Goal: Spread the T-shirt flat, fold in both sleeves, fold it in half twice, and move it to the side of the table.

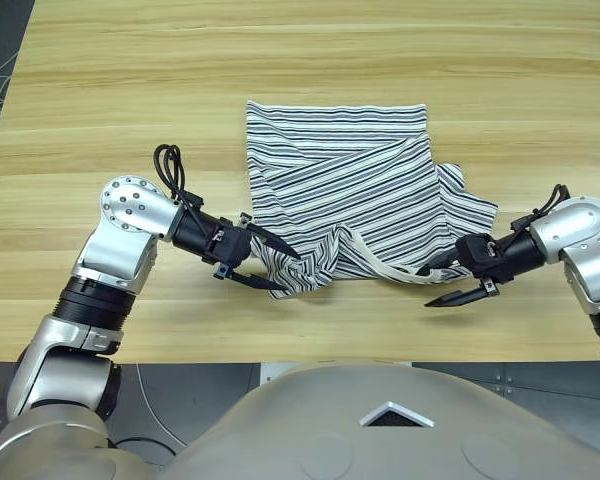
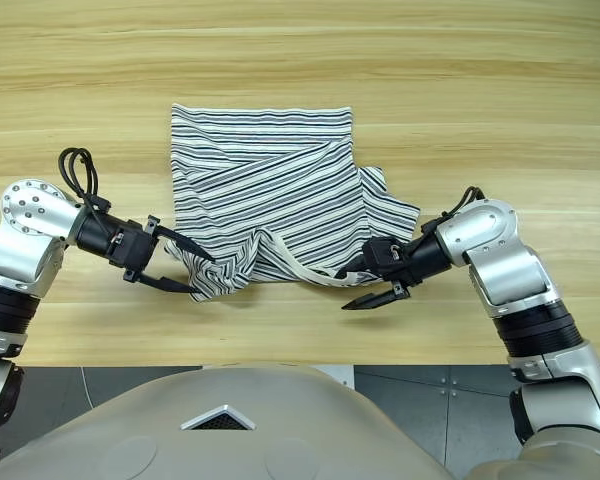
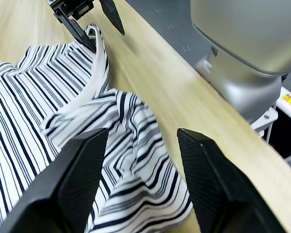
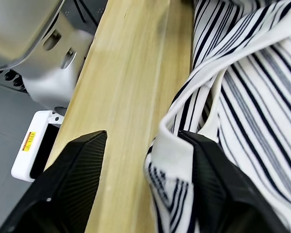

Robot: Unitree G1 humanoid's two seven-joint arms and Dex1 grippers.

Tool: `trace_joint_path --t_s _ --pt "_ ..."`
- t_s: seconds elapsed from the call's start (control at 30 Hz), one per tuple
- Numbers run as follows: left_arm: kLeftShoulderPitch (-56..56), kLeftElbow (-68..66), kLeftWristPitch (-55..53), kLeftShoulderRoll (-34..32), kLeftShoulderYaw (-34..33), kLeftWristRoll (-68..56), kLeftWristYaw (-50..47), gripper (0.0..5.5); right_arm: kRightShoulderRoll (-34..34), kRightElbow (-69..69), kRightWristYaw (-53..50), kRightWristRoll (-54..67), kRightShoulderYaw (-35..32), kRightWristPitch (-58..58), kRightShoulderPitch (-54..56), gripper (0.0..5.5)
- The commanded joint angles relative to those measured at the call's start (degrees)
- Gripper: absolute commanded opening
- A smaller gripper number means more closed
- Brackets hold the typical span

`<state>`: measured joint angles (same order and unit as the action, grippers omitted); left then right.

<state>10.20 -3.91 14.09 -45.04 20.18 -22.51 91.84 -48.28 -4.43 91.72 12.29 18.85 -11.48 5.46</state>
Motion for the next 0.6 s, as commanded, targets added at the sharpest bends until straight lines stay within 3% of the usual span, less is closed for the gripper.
trace_joint_path --t_s 0.03,0.13,0.23,0.47,0.6 --pt "1.6 3.9 -2.6 -3.8 0.7 -9.3 0.6 3.22 -2.5 -0.8 0.7 3.5 0.0 -1.8 2.8 3.39" --pt "3.9 3.9 -4.5 -2.7 -1.9 -15.3 0.6 3.64 -3.2 -0.9 0.8 14.5 -2.2 -5.8 7.1 4.00" --pt "7.9 0.5 -13.0 0.6 -5.9 -21.7 0.2 3.64 -0.6 3.5 0.8 29.3 -7.4 -11.8 14.6 4.05" --pt "11.9 -10.9 -4.1 10.0 -5.8 -5.8 -4.4 3.64 17.6 32.3 -12.2 14.1 -9.5 7.8 30.0 4.05" --pt "20.9 -26.8 5.6 16.3 -6.5 10.6 -22.0 3.64 24.5 46.5 -19.3 4.9 -8.6 19.7 36.5 4.05"
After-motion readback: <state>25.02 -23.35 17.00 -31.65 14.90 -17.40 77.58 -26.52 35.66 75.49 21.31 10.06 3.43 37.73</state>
